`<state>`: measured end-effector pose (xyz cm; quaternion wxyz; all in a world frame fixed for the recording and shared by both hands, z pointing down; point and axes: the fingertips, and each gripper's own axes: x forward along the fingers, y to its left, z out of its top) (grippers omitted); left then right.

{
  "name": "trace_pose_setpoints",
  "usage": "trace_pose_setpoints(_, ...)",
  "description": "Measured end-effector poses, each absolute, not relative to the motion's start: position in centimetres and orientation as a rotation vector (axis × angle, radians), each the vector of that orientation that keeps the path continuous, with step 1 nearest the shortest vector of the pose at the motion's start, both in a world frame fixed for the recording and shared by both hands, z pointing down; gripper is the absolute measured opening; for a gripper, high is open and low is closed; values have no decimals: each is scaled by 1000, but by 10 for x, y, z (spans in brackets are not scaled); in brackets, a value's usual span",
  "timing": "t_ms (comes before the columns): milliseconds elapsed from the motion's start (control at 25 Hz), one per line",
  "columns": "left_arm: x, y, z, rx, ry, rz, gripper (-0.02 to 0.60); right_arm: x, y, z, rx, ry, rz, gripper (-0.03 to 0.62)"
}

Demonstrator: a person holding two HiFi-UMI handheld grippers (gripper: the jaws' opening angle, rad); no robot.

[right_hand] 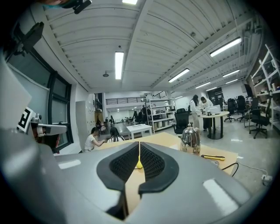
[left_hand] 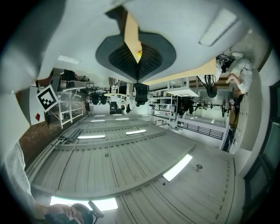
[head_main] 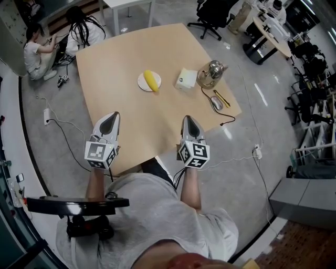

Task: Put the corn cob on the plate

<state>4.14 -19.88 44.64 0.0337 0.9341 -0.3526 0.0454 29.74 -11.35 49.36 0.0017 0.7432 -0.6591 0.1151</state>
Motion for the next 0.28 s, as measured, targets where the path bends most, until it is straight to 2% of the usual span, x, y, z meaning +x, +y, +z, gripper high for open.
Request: trace_pose_setpoints(280,43,-204,458,2876,-1076,141,20,295,-118,500,2316,-2072,371,14)
